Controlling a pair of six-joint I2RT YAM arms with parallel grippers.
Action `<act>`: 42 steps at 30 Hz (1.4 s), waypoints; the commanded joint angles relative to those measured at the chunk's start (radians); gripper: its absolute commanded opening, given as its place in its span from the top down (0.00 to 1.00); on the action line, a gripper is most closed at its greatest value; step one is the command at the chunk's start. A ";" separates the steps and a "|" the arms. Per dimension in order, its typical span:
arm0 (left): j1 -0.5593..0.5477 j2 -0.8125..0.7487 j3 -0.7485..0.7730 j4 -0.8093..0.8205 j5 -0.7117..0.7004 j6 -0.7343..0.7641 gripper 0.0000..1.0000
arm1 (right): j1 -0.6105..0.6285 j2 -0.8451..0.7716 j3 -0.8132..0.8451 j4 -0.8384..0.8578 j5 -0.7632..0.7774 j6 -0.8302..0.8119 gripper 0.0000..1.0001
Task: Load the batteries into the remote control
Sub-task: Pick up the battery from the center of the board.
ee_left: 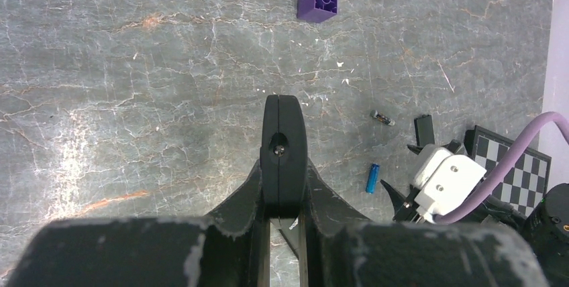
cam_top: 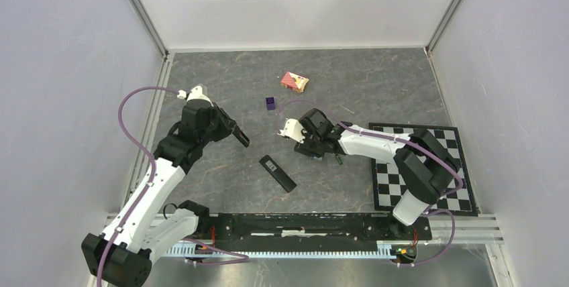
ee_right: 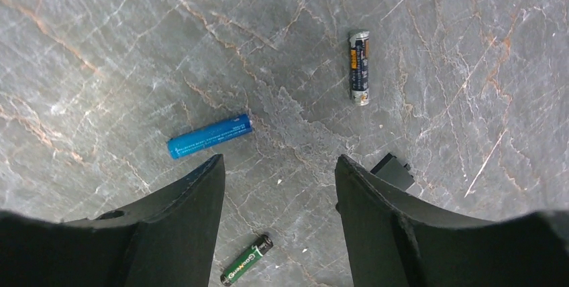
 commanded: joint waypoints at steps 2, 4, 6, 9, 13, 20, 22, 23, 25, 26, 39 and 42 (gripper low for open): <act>0.013 0.005 0.027 0.023 0.026 0.036 0.98 | 0.003 -0.005 -0.003 -0.045 -0.046 -0.123 0.34; 0.016 0.011 0.026 0.025 0.030 0.036 0.98 | 0.007 0.013 0.002 -0.052 -0.034 -0.131 0.34; 0.019 0.019 0.023 0.035 0.036 0.039 0.98 | 0.009 0.028 0.026 -0.053 -0.051 -0.132 0.33; 0.028 0.039 0.025 0.046 0.049 0.041 0.98 | 0.026 0.044 0.052 -0.053 -0.110 -0.160 0.33; 0.038 0.055 0.026 0.051 0.067 0.038 0.98 | 0.035 0.065 0.058 -0.031 -0.158 -0.181 0.33; 0.054 0.066 0.029 0.048 0.088 0.035 0.98 | 0.034 0.132 0.109 0.004 -0.233 -0.235 0.34; 0.057 0.067 0.032 0.042 0.092 0.036 0.98 | 0.032 0.158 0.127 -0.011 -0.246 -0.258 0.35; 0.059 0.064 0.032 0.039 0.093 0.038 0.98 | 0.026 0.170 0.137 -0.024 -0.246 -0.264 0.37; 0.063 0.061 0.034 0.031 0.092 0.038 0.98 | 0.009 0.188 0.152 -0.054 -0.259 -0.267 0.40; 0.065 0.057 0.034 0.030 0.092 0.038 0.98 | -0.002 0.190 0.153 -0.063 -0.272 -0.267 0.41; 0.069 0.062 0.019 0.047 0.106 0.026 0.98 | -0.067 0.190 0.167 -0.144 -0.331 -0.145 0.52; 0.071 0.071 0.021 0.051 0.113 0.027 0.98 | -0.069 0.205 0.164 -0.142 -0.328 -0.105 0.53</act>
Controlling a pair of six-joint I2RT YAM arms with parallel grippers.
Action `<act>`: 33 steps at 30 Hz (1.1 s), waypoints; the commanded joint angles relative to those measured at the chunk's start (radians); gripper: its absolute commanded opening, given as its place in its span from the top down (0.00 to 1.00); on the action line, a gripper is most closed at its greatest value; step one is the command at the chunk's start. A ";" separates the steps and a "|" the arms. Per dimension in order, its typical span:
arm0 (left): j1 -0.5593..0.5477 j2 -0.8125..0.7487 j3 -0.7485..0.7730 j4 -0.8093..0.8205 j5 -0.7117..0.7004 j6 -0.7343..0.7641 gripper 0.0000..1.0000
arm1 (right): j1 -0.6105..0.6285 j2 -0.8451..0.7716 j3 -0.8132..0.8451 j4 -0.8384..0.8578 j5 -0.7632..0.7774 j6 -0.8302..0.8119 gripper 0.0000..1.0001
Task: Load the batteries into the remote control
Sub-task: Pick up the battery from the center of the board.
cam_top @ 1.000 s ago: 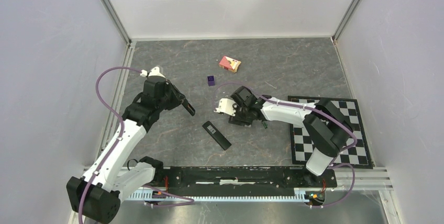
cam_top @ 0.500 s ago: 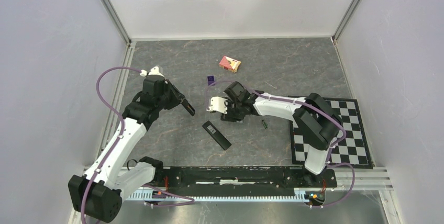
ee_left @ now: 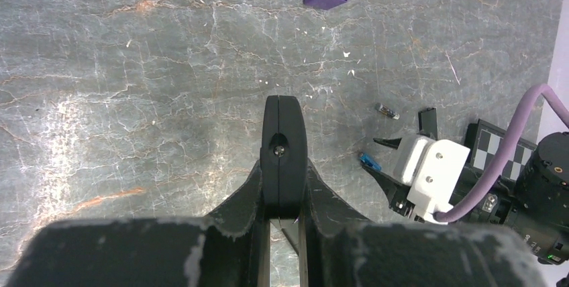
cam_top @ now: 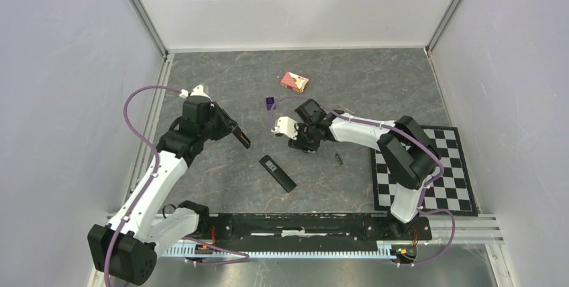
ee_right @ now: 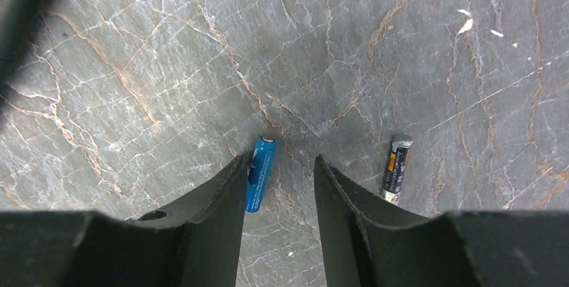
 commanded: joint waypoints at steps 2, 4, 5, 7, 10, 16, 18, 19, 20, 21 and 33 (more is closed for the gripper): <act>0.007 0.007 0.024 0.044 0.028 0.022 0.98 | -0.010 0.046 0.002 -0.067 0.004 0.080 0.48; 0.008 0.004 0.022 0.045 0.028 0.023 0.98 | -0.015 0.043 0.001 -0.080 0.007 0.094 0.42; 0.009 0.002 0.021 0.046 0.028 0.024 0.98 | -0.018 0.042 0.002 -0.088 0.008 0.097 0.41; 0.009 0.000 0.014 0.048 0.028 0.021 0.98 | -0.024 0.042 0.001 -0.103 0.010 0.106 0.40; 0.010 0.001 0.008 0.053 0.028 0.016 0.98 | -0.031 0.056 0.008 -0.130 0.010 0.121 0.45; 0.012 0.008 0.007 0.059 0.051 0.015 0.98 | -0.040 0.091 0.016 -0.155 0.027 0.147 0.68; 0.012 0.009 0.004 0.064 0.059 0.014 0.98 | -0.041 0.089 0.007 -0.138 0.034 0.155 0.73; 0.012 0.010 0.003 0.069 0.067 0.014 0.98 | -0.042 0.087 0.004 -0.128 0.038 0.162 0.77; 0.012 0.013 0.000 0.075 0.075 0.012 0.98 | -0.042 0.082 -0.001 -0.109 0.043 0.171 0.82; 0.012 0.015 -0.004 0.084 0.087 0.013 0.98 | -0.042 0.075 -0.007 -0.088 0.048 0.182 0.85; 0.001 0.115 -0.211 0.501 0.371 -0.123 0.98 | -0.045 -0.193 -0.169 0.137 -0.021 0.422 1.00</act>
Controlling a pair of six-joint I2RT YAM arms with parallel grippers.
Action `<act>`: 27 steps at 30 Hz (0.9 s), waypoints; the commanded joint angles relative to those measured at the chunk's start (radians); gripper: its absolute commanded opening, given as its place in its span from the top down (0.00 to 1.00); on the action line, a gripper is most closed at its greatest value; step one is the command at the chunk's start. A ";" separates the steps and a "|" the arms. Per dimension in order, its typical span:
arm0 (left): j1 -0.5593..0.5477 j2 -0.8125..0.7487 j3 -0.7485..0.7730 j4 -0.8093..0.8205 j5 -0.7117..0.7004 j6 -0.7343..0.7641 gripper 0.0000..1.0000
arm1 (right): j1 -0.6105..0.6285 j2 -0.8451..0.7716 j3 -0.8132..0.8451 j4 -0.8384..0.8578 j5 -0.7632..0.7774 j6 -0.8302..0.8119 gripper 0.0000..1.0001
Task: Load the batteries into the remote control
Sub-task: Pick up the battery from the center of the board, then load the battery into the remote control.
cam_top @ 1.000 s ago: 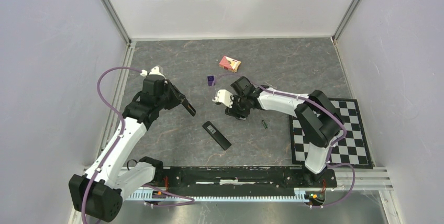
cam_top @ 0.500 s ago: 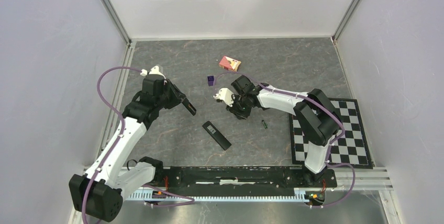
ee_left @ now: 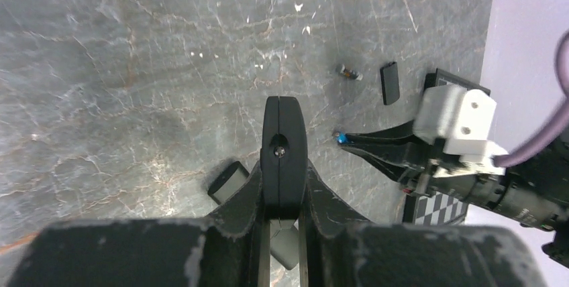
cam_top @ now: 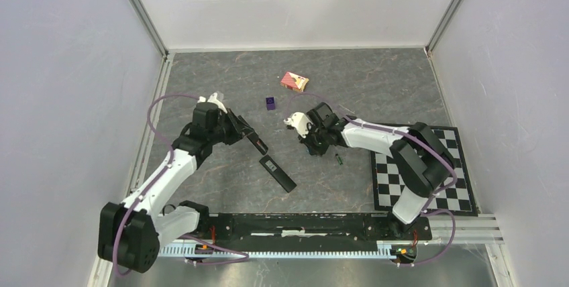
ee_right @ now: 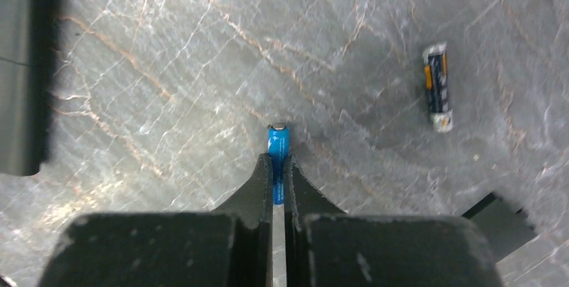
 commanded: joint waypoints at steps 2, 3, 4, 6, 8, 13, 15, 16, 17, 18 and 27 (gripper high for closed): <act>-0.017 0.062 -0.073 0.287 0.124 -0.103 0.98 | -0.005 -0.143 -0.060 0.074 -0.027 0.154 1.00; -0.027 0.076 -0.087 0.326 0.128 -0.109 0.98 | -0.005 -0.162 -0.066 0.074 -0.037 0.169 1.00; -0.041 0.086 -0.098 0.362 0.128 -0.112 0.98 | -0.005 -0.177 -0.075 0.076 -0.047 0.181 1.00; -0.071 0.116 -0.115 0.424 0.129 -0.117 0.98 | -0.004 -0.216 -0.091 0.085 -0.087 0.199 1.00; -0.100 0.144 -0.133 0.490 0.129 -0.122 0.98 | -0.004 -0.253 -0.111 0.101 -0.131 0.215 1.00; -0.153 0.190 -0.187 0.672 0.154 -0.136 0.98 | -0.003 -0.309 -0.127 0.115 -0.202 0.275 1.00; -0.162 0.203 -0.214 0.756 0.175 -0.150 0.98 | 0.001 -0.331 -0.130 0.123 -0.218 0.295 1.00; -0.167 0.209 -0.231 0.796 0.191 -0.157 0.98 | 0.005 -0.340 -0.131 0.124 -0.221 0.295 1.00; -0.168 0.213 -0.246 0.839 0.202 -0.167 0.98 | 0.006 -0.348 -0.132 0.126 -0.227 0.316 1.00; -0.171 0.217 -0.261 0.873 0.212 -0.179 0.98 | 0.007 -0.355 -0.133 0.128 -0.229 0.331 1.00; -0.176 0.265 -0.349 1.139 0.265 -0.308 0.98 | 0.051 -0.361 -0.102 0.111 -0.190 0.384 0.99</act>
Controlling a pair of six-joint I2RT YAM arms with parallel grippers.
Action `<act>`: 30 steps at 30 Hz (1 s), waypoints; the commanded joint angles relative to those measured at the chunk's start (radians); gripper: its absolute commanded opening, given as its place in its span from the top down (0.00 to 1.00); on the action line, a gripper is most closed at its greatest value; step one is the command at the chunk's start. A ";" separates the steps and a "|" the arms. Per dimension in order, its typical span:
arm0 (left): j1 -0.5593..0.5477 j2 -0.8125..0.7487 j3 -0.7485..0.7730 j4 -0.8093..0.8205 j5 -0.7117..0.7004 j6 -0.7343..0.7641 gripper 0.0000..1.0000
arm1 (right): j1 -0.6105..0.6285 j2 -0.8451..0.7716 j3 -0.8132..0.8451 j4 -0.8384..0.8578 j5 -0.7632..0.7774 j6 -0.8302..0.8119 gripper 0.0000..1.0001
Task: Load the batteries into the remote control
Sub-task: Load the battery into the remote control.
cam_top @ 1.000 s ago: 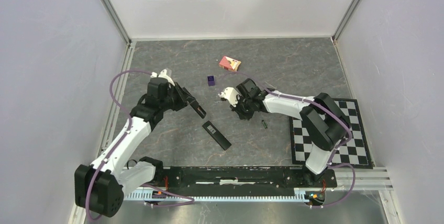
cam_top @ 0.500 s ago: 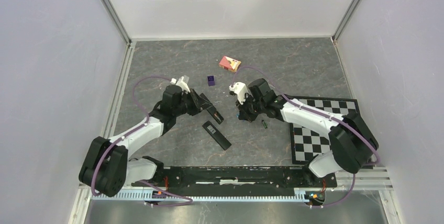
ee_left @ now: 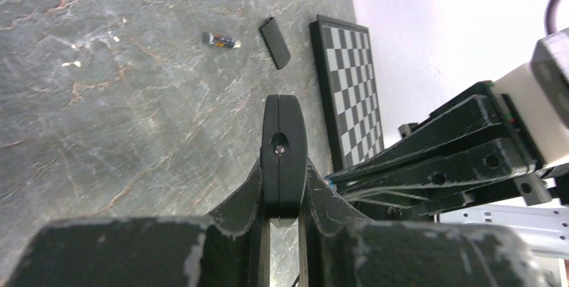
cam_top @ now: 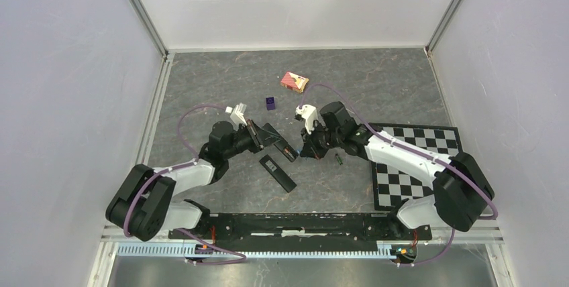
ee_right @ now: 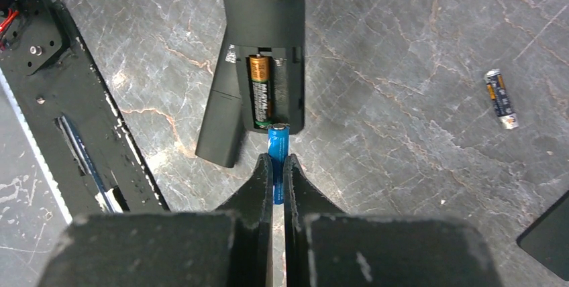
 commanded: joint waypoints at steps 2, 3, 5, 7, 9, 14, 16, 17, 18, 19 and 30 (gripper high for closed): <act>-0.005 0.036 -0.039 0.278 0.053 -0.134 0.98 | 0.042 -0.011 0.048 0.014 0.050 0.058 0.99; -0.005 0.044 -0.045 0.293 0.056 -0.147 0.98 | 0.048 -0.008 0.053 0.013 0.061 0.062 0.99; -0.005 0.056 -0.054 0.329 0.067 -0.167 0.98 | 0.059 0.002 0.072 0.002 0.101 0.072 0.98; -0.006 0.064 -0.067 0.362 0.072 -0.187 0.98 | 0.070 0.010 0.092 -0.015 0.135 0.078 0.98; -0.006 0.066 -0.076 0.383 0.073 -0.202 0.98 | 0.079 0.021 0.110 -0.029 0.152 0.079 0.97; -0.005 0.070 -0.084 0.427 0.083 -0.239 0.98 | 0.097 0.046 0.148 -0.072 0.213 0.074 0.96; -0.006 0.068 -0.085 0.437 0.085 -0.255 0.98 | 0.100 0.052 0.158 -0.082 0.232 0.069 0.96; -0.006 0.068 -0.085 0.440 0.086 -0.263 0.98 | 0.101 0.054 0.163 -0.091 0.242 0.066 0.96; -0.005 0.067 -0.084 0.442 0.087 -0.270 0.98 | 0.103 0.057 0.168 -0.098 0.249 0.063 0.95; -0.005 0.067 -0.084 0.443 0.089 -0.278 0.98 | 0.106 0.060 0.174 -0.103 0.254 0.060 0.94; -0.001 0.068 -0.070 0.444 0.080 -0.383 0.98 | 0.125 0.069 0.195 -0.173 0.277 0.032 0.84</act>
